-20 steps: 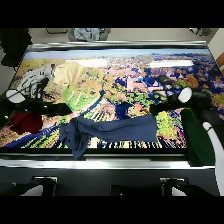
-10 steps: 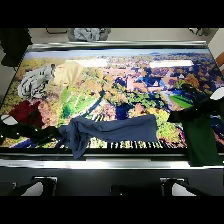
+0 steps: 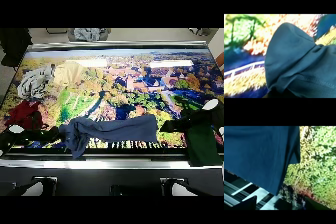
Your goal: Fold the shirts.
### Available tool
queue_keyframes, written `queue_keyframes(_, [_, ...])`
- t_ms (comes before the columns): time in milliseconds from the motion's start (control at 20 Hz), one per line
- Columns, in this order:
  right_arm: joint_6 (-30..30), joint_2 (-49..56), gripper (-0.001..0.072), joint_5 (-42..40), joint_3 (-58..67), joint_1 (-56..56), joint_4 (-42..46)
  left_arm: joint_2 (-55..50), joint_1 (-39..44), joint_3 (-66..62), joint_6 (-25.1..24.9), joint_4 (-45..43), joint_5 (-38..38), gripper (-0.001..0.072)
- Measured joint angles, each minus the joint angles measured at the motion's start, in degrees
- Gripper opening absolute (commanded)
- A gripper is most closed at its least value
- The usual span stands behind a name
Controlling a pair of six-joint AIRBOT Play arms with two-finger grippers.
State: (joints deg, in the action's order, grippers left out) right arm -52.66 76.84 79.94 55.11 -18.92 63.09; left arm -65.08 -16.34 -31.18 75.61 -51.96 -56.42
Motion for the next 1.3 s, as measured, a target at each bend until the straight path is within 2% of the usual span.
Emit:
queue_keyframes(300, [2.2, 3.4, 0.0692, -4.0, -7.7, 0.7, -7.7, 2.0, 0.0, 0.3, -1.3, 1.0, 0.7, 0.0034])
queue_keyframes(350, [2.4, 4.1, 0.0577, -4.1, -8.2, 1.7, -8.4, 2.4, 0.0, 0.3, -1.5, 1.1, 0.6, 0.0034])
queue_keyframes(400, [2.4, 4.7, 0.0296, -4.7, -8.5, 3.0, -8.9, 3.0, 0.0, 0.3, -1.6, 1.1, 0.5, 0.0034])
queue_keyframes(450, [2.4, 5.4, 0.0064, -6.4, -8.8, 4.5, -8.7, 3.5, 0.0, 0.3, -1.7, 1.1, 0.4, 0.0034])
queue_keyframes(650, [2.4, 5.2, 0.0042, -8.8, -6.7, 7.6, -9.0, 6.6, 0.0, -2.6, -2.9, 1.1, -0.7, 0.0032])
queue_keyframes(800, [3.2, 0.2, 0.0042, -8.5, -0.5, 8.4, -8.1, 10.4, 0.0, -10.1, -3.9, 1.1, -1.8, 0.0032])
queue_keyframes(1050, [3.8, -14.6, 0.0043, -9.0, 17.9, 8.7, -3.5, 18.1, 0.0, -33.2, -4.1, 1.2, -2.6, 0.0032])
queue_keyframes(1300, [-1.0, -30.1, 0.0043, -13.3, 35.7, 8.8, 10.2, 23.2, 0.0, -56.8, 1.8, -1.9, -2.6, 0.0032])
